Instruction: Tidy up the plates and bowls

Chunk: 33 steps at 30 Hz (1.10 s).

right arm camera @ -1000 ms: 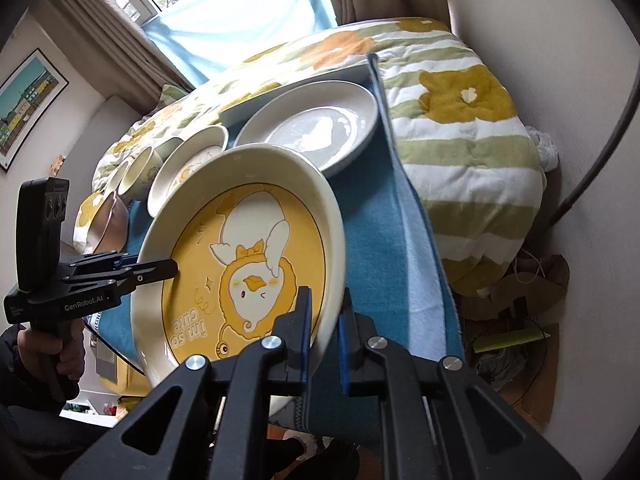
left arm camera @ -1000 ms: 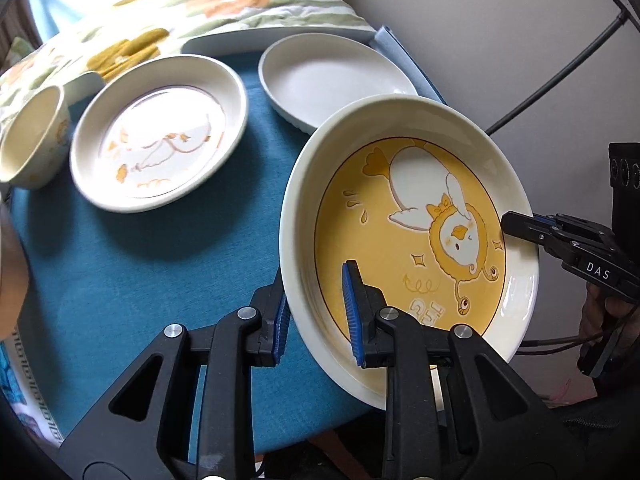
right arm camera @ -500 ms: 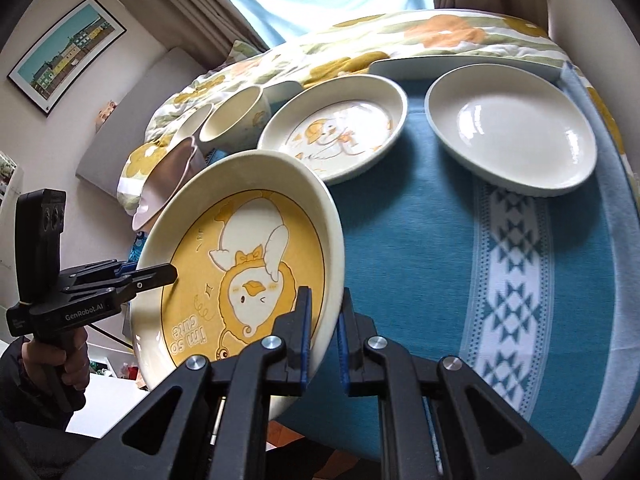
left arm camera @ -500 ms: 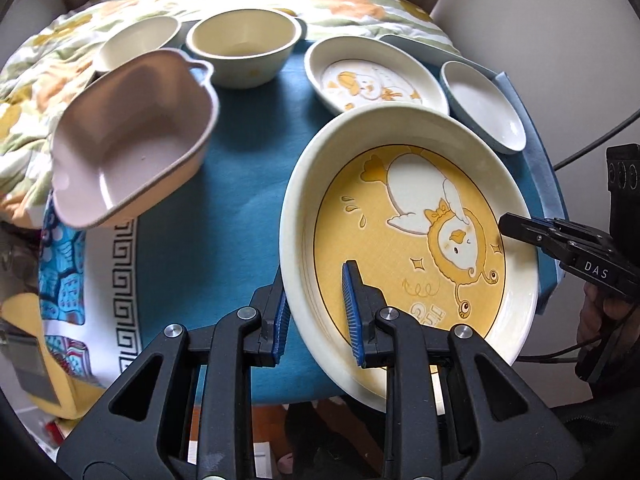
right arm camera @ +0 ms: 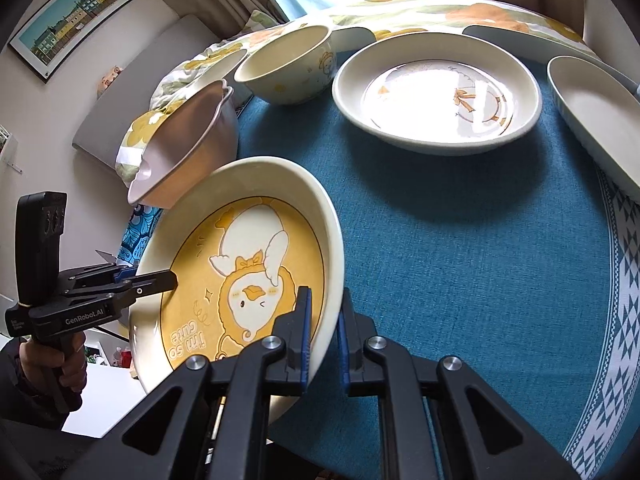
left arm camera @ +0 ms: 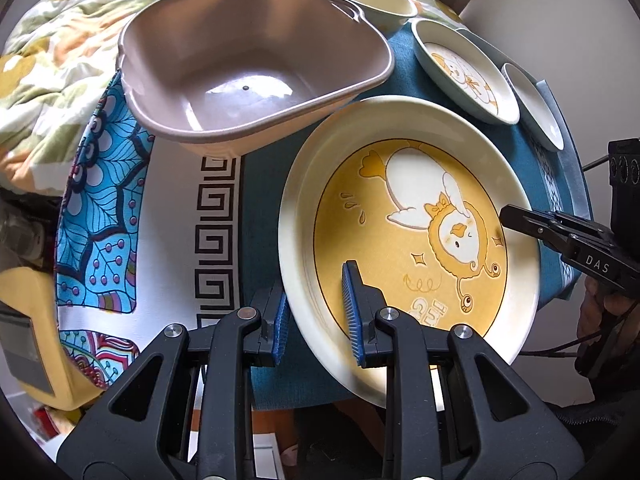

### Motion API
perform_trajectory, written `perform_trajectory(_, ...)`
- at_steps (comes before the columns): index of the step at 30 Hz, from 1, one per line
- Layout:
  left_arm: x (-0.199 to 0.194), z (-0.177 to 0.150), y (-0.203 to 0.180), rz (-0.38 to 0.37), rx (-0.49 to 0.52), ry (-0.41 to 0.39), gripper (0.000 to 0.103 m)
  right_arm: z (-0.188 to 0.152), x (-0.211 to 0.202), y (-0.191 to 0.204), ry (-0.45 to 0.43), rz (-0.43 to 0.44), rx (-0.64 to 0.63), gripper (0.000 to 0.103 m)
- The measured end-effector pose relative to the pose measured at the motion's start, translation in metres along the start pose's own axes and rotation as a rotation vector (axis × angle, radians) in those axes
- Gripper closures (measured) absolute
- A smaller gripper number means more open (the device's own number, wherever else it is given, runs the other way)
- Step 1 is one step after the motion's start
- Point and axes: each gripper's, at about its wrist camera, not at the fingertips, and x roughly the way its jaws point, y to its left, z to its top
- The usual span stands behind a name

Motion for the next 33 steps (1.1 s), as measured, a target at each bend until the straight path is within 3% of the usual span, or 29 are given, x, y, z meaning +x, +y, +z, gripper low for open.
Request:
perform_trajectory(21,0.005,-0.002,-0.009,0.081,0.049,-0.008,0.079,-0.006,0.009,0.006,0.004,-0.032,-0.021,0.091)
perform_trajectory(23,0.005,-0.001,-0.010,0.088,0.046,-0.003,0.078,-0.006,0.010,0.008,0.008,-0.050,-0.036,0.085)
perform_trajectory(25,0.007,-0.001,-0.012,0.094,0.046,0.000,0.076,-0.006,0.012,0.009,0.013,-0.055,-0.044,0.069)
perform_trajectory(27,0.009,-0.001,-0.014,0.113,0.049,0.008,0.062,-0.006,0.011,0.009,0.011,-0.036,-0.043,0.054)
perform_trajectory(28,0.010,-0.002,-0.017,0.130,0.051,0.009,0.039,-0.006,0.010,0.009,0.006,-0.032,-0.041,0.050)
perform_trajectory(29,0.009,-0.003,-0.018,0.144,0.051,0.001,0.024,-0.006,0.009,0.009,0.004,-0.036,-0.041,0.050)
perform_trajectory(33,0.006,-0.006,-0.023,0.143,0.039,-0.001,0.021,-0.007,0.004,0.009,0.010,-0.039,-0.047,0.050)
